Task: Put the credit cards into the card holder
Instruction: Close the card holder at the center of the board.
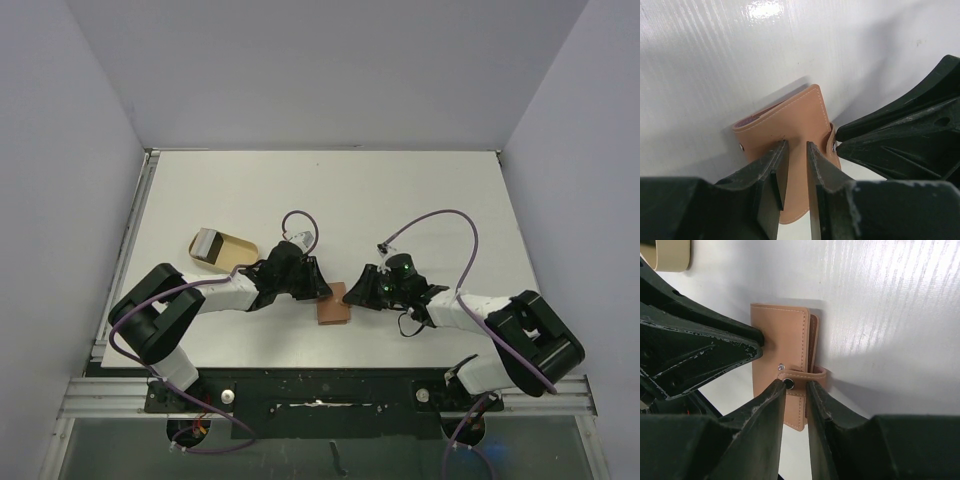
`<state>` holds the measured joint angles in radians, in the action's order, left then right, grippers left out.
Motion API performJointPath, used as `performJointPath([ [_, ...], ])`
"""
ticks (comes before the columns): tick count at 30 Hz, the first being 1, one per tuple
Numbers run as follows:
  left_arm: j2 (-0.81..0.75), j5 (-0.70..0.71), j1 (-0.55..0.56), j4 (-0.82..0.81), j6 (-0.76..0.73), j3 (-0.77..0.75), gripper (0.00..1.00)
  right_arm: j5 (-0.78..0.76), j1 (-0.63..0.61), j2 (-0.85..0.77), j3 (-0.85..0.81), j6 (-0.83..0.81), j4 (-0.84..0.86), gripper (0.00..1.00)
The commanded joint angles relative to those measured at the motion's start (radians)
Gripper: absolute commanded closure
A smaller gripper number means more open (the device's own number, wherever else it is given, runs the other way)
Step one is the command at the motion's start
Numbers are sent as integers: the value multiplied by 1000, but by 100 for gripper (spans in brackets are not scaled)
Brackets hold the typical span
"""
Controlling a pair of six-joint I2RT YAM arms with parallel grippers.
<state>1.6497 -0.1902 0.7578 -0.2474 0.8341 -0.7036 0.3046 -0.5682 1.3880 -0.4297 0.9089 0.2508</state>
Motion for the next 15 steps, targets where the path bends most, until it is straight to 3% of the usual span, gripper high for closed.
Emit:
performJointPath([
  [1, -27, 18, 2, 5, -9, 7, 80, 28, 7, 7, -25, 1, 68, 75],
  [15, -22, 12, 2, -5, -3, 11, 80, 27, -11, 33, -67, -21, 20, 78],
])
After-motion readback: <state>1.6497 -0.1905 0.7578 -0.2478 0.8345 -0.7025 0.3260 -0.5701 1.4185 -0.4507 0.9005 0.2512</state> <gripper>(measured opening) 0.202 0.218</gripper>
